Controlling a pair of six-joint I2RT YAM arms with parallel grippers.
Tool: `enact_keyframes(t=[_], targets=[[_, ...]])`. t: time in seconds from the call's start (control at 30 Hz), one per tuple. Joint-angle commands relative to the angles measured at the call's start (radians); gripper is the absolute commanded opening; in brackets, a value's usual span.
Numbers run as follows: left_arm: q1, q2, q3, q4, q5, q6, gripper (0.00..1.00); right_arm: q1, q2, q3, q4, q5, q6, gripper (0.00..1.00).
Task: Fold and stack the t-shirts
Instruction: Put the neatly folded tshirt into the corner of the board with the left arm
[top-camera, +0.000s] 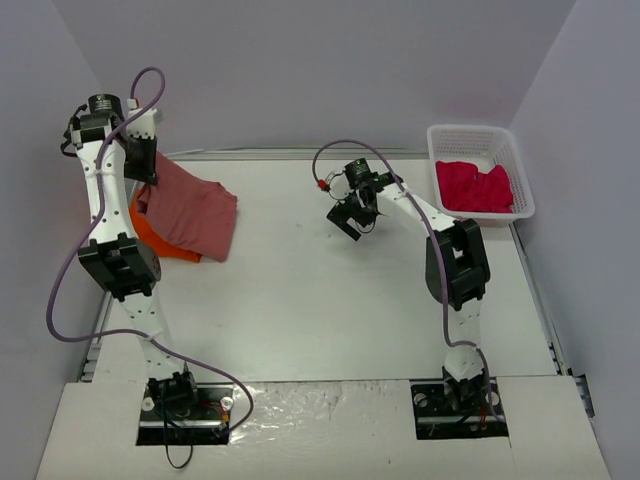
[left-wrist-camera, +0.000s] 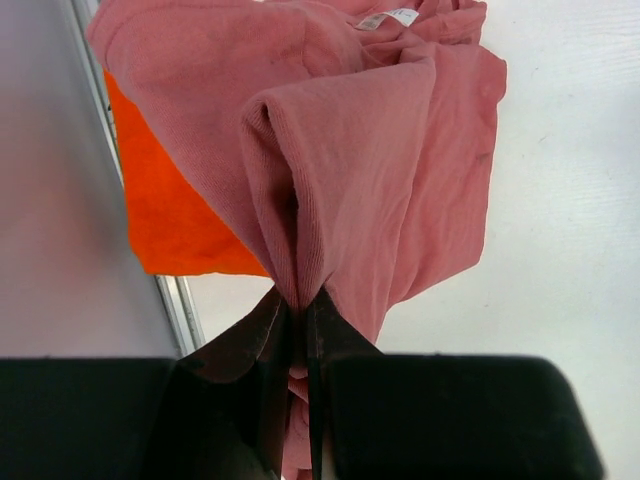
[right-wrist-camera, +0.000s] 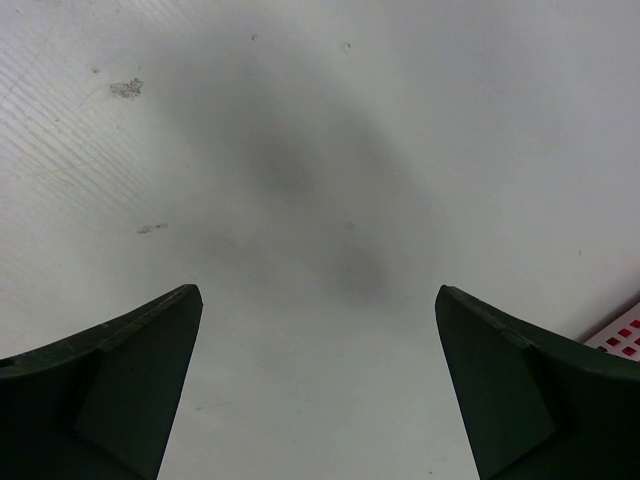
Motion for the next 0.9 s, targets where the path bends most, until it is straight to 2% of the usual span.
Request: enact_keyframes(t=[0.0, 0.27, 0.53, 0.87], targets=[[0.024, -0.090, 0.056, -0.150, -0.021, 0.029, 0.02, 0.012, 0.021, 0.004, -0.015, 0.019, 0.011, 1.00], [0.051, -0.104, 0.032, -0.130, -0.030, 0.040, 0.02, 0.021, 0.036, 0.001, -0.020, 0.019, 0.008, 1.00], [0.088, -0.126, -0.085, -0.043, -0.059, 0.052, 0.02, 0.029, 0.047, -0.014, -0.023, 0.053, 0.002, 1.00], [0.134, -0.075, -0.218, 0.057, -0.107, 0.092, 0.02, 0.032, 0.087, 0.001, -0.052, 0.055, -0.004, 1.00]])
